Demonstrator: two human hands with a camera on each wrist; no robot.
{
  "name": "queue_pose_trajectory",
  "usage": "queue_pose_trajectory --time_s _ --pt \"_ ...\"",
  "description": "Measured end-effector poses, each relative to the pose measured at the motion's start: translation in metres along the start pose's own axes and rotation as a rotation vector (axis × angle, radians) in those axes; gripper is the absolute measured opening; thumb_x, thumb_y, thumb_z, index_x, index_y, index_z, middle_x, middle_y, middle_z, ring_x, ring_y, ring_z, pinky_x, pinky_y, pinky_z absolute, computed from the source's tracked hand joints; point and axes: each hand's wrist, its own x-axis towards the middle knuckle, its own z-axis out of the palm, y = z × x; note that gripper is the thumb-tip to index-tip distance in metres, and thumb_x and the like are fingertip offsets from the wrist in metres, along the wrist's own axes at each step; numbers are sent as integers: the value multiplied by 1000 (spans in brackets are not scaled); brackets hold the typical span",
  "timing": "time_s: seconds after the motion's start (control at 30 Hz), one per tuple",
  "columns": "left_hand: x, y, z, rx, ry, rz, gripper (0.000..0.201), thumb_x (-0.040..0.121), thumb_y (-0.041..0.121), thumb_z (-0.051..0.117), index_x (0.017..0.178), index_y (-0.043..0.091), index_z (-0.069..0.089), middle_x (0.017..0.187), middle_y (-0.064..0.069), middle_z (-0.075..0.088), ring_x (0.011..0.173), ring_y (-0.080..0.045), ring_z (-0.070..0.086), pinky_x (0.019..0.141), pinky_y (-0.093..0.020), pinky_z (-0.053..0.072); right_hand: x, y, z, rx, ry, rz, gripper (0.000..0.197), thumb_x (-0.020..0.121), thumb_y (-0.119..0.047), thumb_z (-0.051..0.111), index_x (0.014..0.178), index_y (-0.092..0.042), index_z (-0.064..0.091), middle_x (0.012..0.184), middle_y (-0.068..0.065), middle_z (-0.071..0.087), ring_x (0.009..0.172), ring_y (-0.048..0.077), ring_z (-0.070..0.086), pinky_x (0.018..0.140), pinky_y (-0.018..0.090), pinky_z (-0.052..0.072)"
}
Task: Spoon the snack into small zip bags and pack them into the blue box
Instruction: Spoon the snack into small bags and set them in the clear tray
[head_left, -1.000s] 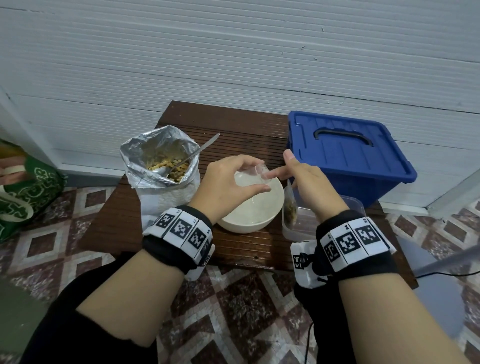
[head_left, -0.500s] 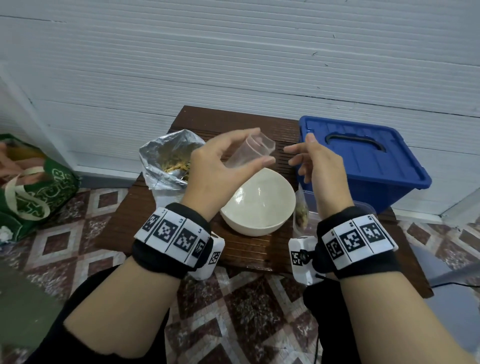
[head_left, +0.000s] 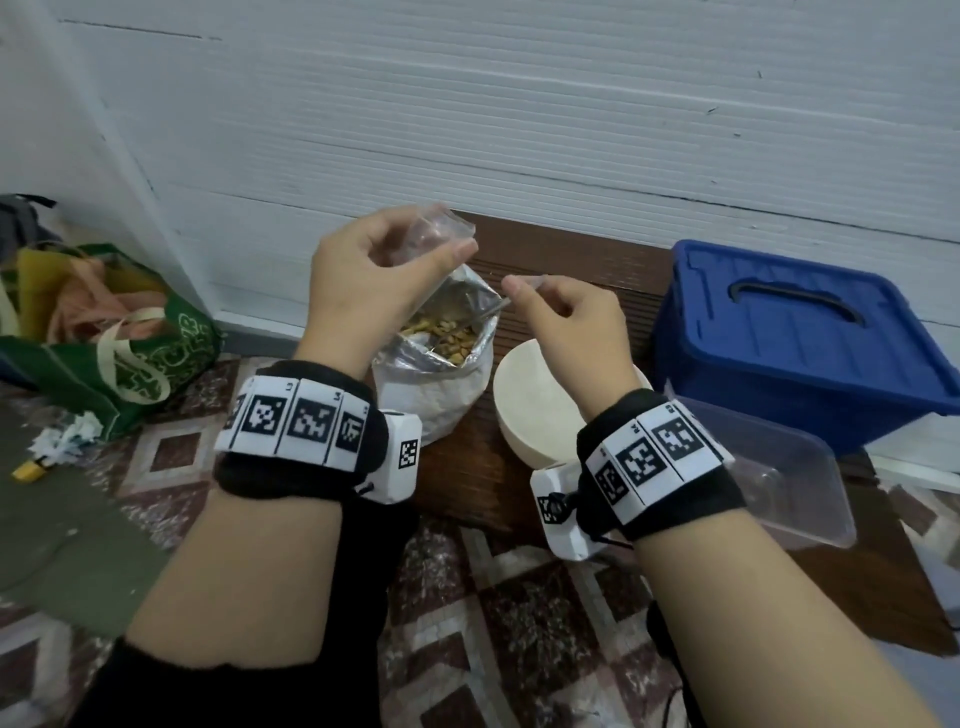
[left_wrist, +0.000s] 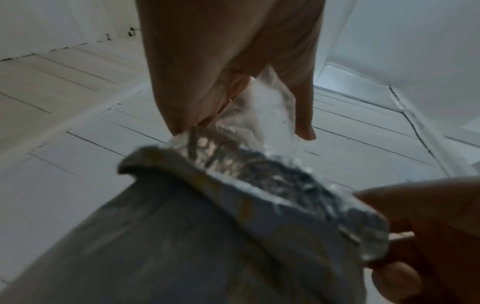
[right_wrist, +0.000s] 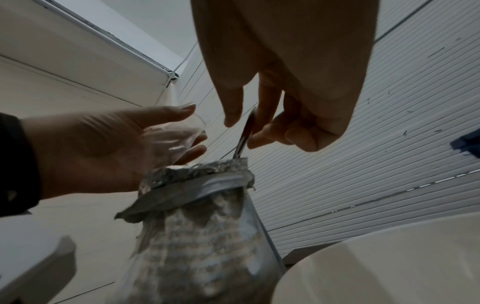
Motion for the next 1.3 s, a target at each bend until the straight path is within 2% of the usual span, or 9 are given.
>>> queue_pose_trajectory --time_s 0.07,0.2,0.3,0.43,0.6,0.8,0.97,1.1,1.3 --pt "0 -3 -2 5 -9 -22 32 68 38 84 94 25 72 97 18 70 95 -4 68 81 -32 59 3 0 6 -42 46 -37 19 92 -30 61 87 -16 73 68 -17 60 62 -6 51 59 5 37" --pt "-1 -3 -3 -32 -2 -23 39 69 35 83 102 20 72 98 17 69 94 -2 67 79 -25 58 1 -5 12 -62 157 -128 18 95 -22 55 94 -15 72 85 -11 67 82 -1 59 72 4 39" --pt "-1 -4 -4 -38 -5 -18 38 69 35 84 103 22 71 100 14 71 98 -4 67 86 -32 57 -3 -10 10 -133 255 -379 19 95 -17 53 94 -10 70 87 -5 68 83 2 56 76 5 38" --pt "-1 -4 -3 -49 -1 -14 40 71 34 84 107 23 72 100 11 72 96 -6 68 84 -30 58 -6 -7 14 -258 193 -546 17 93 -11 53 90 -6 69 84 2 66 82 12 57 76 18 40" --pt "-1 -3 -2 -68 -15 -30 35 70 32 84 102 21 72 101 14 71 95 -7 69 83 -32 58 -9 -2 22 -217 142 -390 19 94 -11 51 85 -6 68 81 -2 64 77 6 52 71 2 34" --pt "-2 -4 -3 -57 -28 -31 31 69 34 85 96 24 73 103 11 72 100 -14 68 86 -40 58 -4 -1 21 -79 229 -80 24 97 -17 49 81 -14 66 68 -7 60 67 11 56 70 25 44" --pt "-2 4 -13 -66 27 31 38 73 32 82 107 21 71 101 10 72 97 -7 67 87 -29 55 3 -7 13 28 316 87 28 97 -18 47 74 -22 62 69 -3 63 72 14 61 79 36 53" --pt "1 14 -36 141 50 115 38 74 36 80 109 24 69 109 11 69 101 -1 64 88 -19 52 12 -10 3 86 374 157 29 97 -20 47 73 -25 62 75 1 67 70 11 62 81 37 56" --pt "5 12 -58 558 -205 -14 50 63 45 83 108 26 70 110 16 66 106 0 57 87 -12 38 24 -23 -17 125 445 160 29 95 -15 46 72 -21 62 59 -5 61 64 10 58 74 30 52"
